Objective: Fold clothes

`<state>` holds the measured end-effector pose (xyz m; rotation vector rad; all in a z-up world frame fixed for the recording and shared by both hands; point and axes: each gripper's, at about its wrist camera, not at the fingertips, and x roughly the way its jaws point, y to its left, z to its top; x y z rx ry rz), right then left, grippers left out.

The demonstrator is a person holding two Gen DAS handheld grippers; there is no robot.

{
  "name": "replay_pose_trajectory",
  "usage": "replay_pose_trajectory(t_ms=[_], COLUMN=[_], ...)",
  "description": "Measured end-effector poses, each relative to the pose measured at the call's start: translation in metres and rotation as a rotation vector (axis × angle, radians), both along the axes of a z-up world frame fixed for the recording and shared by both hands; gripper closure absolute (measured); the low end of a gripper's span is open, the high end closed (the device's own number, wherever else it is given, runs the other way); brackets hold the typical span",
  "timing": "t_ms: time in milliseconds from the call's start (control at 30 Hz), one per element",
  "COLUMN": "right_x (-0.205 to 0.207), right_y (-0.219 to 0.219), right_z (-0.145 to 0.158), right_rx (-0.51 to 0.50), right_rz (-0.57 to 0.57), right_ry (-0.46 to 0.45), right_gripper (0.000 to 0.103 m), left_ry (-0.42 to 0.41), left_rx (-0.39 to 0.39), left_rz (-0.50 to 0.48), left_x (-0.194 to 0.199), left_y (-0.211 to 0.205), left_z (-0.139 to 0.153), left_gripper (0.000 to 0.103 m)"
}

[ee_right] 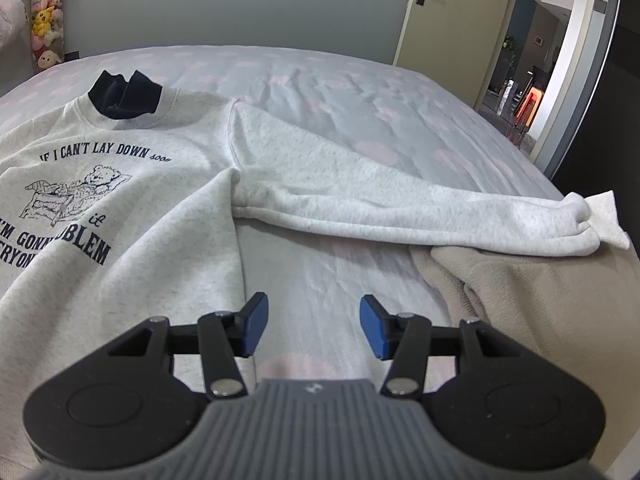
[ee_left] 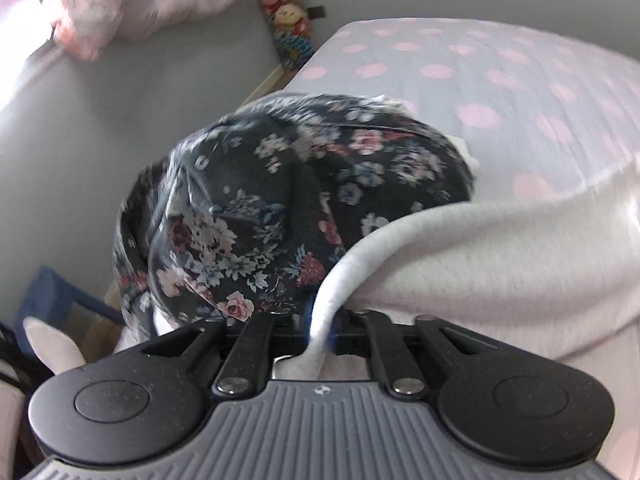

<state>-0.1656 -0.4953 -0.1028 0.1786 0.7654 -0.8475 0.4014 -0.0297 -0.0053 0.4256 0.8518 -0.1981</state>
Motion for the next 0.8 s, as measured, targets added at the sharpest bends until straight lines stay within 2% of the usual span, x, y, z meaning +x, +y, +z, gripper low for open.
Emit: replay_pose_trajectory(t_ms=[33,133,200,267,400,500,533,600,733,800], right_x=[0.000,-0.001,-0.002,-0.002,-0.002,0.000,0.000,0.000,-0.003,-0.005], right_y=[0.000,0.000,0.001,0.001,0.001,0.001,0.001,0.001,0.001,0.001], right_z=[0.000,0.001,0.001,0.001,0.002,0.001,0.001,0.000,0.002,0.002], right_rx=[0.002,0.008,0.011,0.012,0.014,0.019,0.020,0.019,0.018,0.017], right_rz=[0.003,0.006,0.008,0.011,0.016,0.019,0.020,0.020,0.013,0.008], right_ry=[-0.003,-0.013,-0.019,-0.020,-0.020,-0.016,-0.013,-0.009,-0.016,-0.020], right_gripper=[0.049,0.048,0.047,0.047,0.045,0.045,0.045,0.045,0.043,0.043], left_ry=[-0.021,-0.082,-0.117,-0.116,-0.035,0.055,0.082,0.124,0.262,0.311], left_rx=[0.013,0.040,0.002,-0.039,-0.118,-0.198,-0.219,-0.224,-0.278,-0.270], left_rz=[-0.021,-0.080,-0.105,-0.140,-0.196,-0.242,-0.259,-0.276,-0.315,-0.333], left_x=[-0.008,-0.035,-0.060,-0.085,-0.144,-0.188,-0.200,-0.226,-0.260,-0.281], left_y=[-0.001,-0.004,-0.004,-0.008,-0.028,-0.051,-0.059,-0.077,-0.102,-0.110], left_z=[0.003,0.014,0.025,0.032,0.021,-0.003,-0.014,-0.037,-0.078,-0.093], left_gripper=[0.076,0.068,0.061,0.059,0.060,0.060,0.064,0.072,0.072,0.072])
